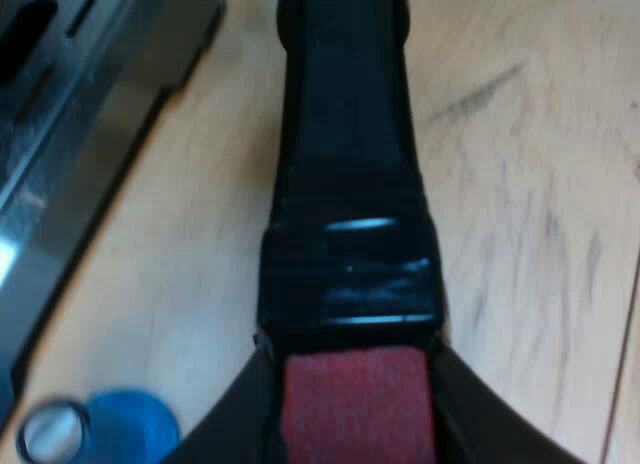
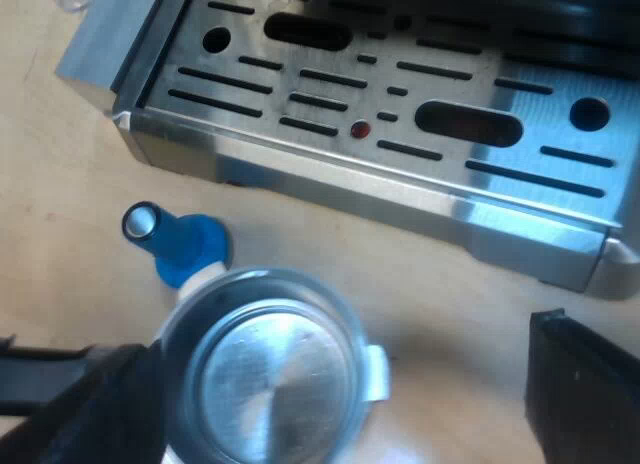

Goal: Put the handle in the coffee machine

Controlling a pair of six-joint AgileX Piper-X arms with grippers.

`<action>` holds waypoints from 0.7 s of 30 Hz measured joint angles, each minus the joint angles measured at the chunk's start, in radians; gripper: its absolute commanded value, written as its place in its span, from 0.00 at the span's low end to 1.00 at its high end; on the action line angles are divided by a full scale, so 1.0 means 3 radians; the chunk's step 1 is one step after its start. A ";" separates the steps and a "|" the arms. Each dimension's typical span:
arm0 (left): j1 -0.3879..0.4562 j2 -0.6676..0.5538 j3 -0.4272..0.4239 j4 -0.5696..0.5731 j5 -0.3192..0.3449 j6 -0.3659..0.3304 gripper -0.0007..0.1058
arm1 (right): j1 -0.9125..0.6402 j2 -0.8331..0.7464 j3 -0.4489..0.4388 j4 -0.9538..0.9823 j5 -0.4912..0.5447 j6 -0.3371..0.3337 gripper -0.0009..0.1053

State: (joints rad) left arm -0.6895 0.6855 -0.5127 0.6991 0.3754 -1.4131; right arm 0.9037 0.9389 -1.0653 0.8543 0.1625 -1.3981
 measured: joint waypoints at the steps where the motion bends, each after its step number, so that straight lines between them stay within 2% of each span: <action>1: 0.0032 -0.0020 0.0000 0.0058 0.0004 0.0007 0.01 | 0.0044 0.0000 0.0000 0.0000 0.0095 -0.0023 0.71; 6: 0.0251 -0.0105 0.0000 0.0249 0.0022 0.0049 0.01 | 0.0373 0.0000 0.0000 -0.0044 0.0445 -0.0068 0.71; 10: 0.0475 -0.0209 0.0000 0.0361 0.0141 0.0069 0.01 | 0.0724 0.0000 0.0000 -0.0326 0.0852 -0.0075 0.71; 15: 0.0686 -0.0303 0.0000 0.0444 0.0166 0.0072 0.01 | 0.0900 0.0000 0.0041 -0.0620 0.1000 -0.0075 0.71; 21: 0.0980 -0.0387 0.0000 0.0476 0.0186 0.0080 0.01 | 0.1125 0.0132 0.0270 -0.1151 0.1112 -0.0083 0.71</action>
State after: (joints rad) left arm -0.3956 0.5692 -0.5127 0.8418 0.4312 -1.3891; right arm 1.2411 0.9786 -0.9843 0.5090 0.4960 -1.4229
